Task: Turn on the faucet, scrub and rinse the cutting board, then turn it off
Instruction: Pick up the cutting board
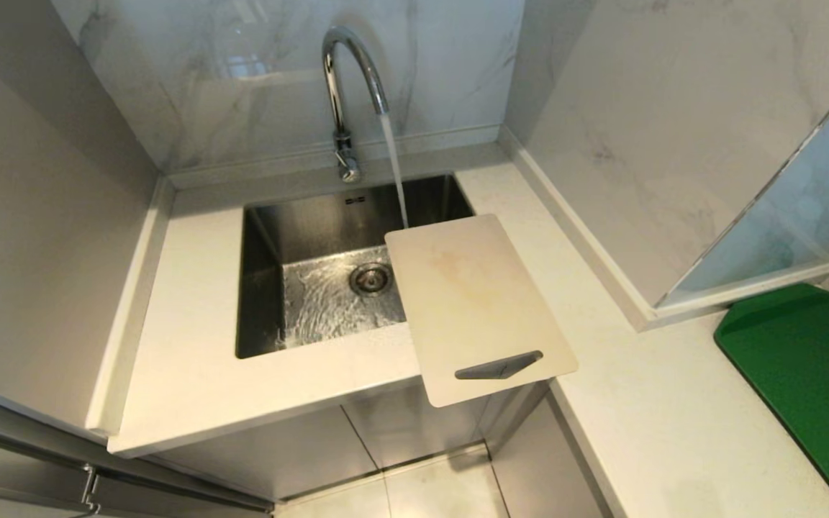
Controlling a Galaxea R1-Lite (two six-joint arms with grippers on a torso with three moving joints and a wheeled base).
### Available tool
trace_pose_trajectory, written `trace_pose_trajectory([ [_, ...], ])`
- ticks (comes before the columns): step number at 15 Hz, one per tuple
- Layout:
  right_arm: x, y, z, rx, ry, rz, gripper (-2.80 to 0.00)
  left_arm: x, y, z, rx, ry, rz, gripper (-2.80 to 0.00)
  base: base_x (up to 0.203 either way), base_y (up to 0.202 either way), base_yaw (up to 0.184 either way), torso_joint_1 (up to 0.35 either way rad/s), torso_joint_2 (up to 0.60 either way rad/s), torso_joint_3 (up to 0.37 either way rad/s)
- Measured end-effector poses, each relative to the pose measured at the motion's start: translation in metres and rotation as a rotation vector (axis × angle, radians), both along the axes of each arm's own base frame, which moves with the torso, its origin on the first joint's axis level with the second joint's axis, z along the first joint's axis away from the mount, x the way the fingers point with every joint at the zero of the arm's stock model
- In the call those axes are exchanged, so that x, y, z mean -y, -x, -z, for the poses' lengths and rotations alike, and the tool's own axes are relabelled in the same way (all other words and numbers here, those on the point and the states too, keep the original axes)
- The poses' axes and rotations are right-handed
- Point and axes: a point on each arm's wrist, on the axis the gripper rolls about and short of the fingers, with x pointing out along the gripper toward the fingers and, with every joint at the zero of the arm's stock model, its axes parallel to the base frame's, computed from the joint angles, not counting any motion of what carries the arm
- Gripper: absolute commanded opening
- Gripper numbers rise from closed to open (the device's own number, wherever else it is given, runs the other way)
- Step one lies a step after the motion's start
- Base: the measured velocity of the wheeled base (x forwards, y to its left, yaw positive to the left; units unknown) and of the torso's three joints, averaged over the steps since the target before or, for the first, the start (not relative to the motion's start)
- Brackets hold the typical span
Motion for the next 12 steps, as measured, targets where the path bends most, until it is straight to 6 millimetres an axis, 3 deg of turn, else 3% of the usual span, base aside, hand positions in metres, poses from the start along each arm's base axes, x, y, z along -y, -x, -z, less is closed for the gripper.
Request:
trace_pose_trajectory([
  [4, 0.0, 0.002, -0.004, -0.003, 0.033, -0.024, -2.8, 0.0, 0.0, 0.0, 0.0, 0.0, 0.0, -2.8, 0.0, 0.0, 0.0, 0.0, 0.0, 0.0],
  [8, -0.001, 0.006, -0.059, 0.003, -0.106, -0.027, -2.8, 0.0, 0.0, 0.0, 0.0, -0.001, 0.001, -2.8, 0.0, 0.0, 0.0, 0.0, 0.0, 0.0],
  [12, -0.001, -0.036, -0.118, -0.203, -0.41, 0.037, -2.8, 0.0, 0.0, 0.0, 0.0, 0.0, 0.0, -2.8, 0.0, 0.0, 0.0, 0.0, 0.0, 0.0],
])
